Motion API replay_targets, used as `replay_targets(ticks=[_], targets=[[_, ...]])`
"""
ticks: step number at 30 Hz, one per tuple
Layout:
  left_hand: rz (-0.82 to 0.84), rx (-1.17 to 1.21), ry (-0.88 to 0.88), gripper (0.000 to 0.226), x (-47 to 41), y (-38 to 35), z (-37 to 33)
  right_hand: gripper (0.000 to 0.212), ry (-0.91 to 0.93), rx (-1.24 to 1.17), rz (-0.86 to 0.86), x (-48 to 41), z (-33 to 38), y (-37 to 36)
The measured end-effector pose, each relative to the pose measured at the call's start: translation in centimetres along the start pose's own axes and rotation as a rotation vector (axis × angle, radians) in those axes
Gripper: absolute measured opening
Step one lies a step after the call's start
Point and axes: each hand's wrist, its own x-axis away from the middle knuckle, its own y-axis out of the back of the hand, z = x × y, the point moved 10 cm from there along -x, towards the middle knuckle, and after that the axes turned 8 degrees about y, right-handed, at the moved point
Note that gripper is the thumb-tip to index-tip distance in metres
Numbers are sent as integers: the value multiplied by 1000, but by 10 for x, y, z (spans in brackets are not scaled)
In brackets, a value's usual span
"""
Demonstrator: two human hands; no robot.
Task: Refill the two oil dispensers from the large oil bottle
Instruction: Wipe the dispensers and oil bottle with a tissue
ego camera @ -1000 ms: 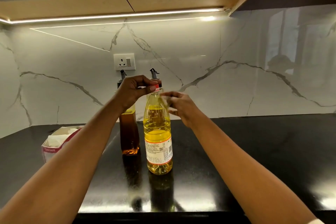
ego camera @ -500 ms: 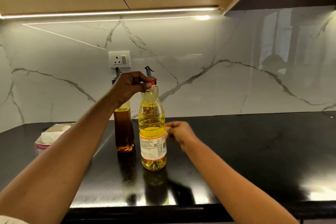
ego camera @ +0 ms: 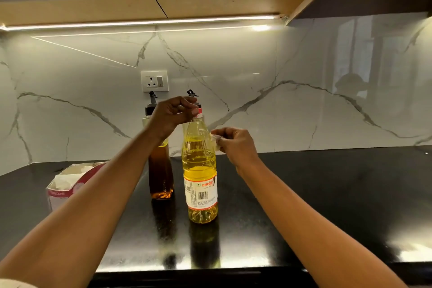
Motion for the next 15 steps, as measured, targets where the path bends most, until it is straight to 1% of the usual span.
replay_targets(ticks=[2, 4, 6, 8, 10, 13, 15], targets=[[-46, -19, 10, 12, -1, 3, 0, 16, 33, 30, -1, 6, 0, 0], [-55, -59, 29, 9, -2, 3, 2, 15, 25, 42, 1, 11, -7, 0], [-66, -87, 43, 10, -2, 6, 3, 12, -26, 44, 10, 15, -20, 0], [-83, -100, 44, 13, -1, 9, 3, 12, -118, 22, 28, 13, -32, -3], [-83, -114, 45, 10, -1, 11, 2, 14, -163, -15, 44, 3, -27, -7], [-57, -127, 36, 7, -1, 9, -3, 15, -47, -72, 66, -30, 14, -17], [-49, -135, 26, 7, 0, 9, -5, 16, -21, -65, 86, -48, 33, -24]])
